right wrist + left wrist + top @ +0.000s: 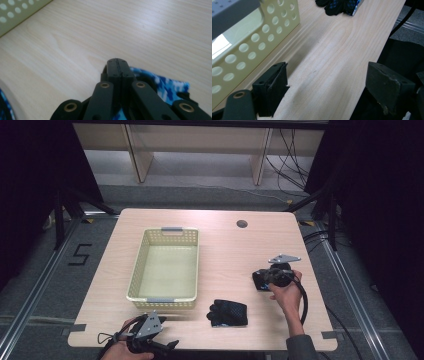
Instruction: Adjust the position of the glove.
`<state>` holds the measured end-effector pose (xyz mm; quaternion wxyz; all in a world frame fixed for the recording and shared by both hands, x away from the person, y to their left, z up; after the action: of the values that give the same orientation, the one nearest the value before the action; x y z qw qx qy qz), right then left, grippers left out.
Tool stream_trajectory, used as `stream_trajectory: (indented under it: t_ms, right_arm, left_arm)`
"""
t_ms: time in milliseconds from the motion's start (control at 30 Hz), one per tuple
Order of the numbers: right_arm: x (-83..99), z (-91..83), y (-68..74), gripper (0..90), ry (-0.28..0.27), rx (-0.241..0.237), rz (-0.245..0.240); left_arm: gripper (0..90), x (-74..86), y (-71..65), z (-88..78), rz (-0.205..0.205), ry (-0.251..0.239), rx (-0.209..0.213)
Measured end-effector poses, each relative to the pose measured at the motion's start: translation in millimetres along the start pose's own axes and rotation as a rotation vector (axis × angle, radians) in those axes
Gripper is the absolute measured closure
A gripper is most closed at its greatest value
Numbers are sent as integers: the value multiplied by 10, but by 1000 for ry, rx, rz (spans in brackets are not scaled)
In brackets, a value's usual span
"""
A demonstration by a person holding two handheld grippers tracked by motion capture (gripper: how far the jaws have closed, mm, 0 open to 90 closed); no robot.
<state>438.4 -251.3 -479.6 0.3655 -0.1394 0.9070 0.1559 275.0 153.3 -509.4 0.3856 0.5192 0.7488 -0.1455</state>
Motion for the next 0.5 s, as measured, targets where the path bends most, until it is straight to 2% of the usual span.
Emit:
stream_trajectory:
  t_ms: [133,167,233,267,300,367,433,500]
  right_arm:
    - [-110,155,45,900,29,6,2]
    - [-132,198,44,900,34,13,-4]
    - [-153,268,44,900,50,21,5]
    - [-159,294,42,900,54,33,10]
    - [-155,324,34,900,56,34,13]
    - [-139,354,16,900,77,35,24]
    - [-104,360,10,900,84,32,40]
    - [-67,350,-1,900,88,13,30]
  left_arm:
    - [175,4,5,4,-7,-4,8]
    - [175,1,18,-4,18,-2,1]
    - [175,2,17,-6,12,-2,2]
    - [175,3,30,-10,25,7,1]
    - [175,3,31,-13,29,8,2]
    - [175,1,5,-4,2,-3,3]
    - [175,-2,-2,-6,2,-4,-1]
    - [175,-3,4,-12,9,0,5]
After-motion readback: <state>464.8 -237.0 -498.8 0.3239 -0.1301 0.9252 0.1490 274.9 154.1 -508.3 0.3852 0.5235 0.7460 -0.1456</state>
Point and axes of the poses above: each handheld gripper's, and its own axes: z roughly forward along the jaws, x roughly out of its underside, y roughly to its left, the point moved 1 cm from there along z, roughly forward along the jaws, and after that the axes turned 13 degrees about z, right-handed, at the moved point
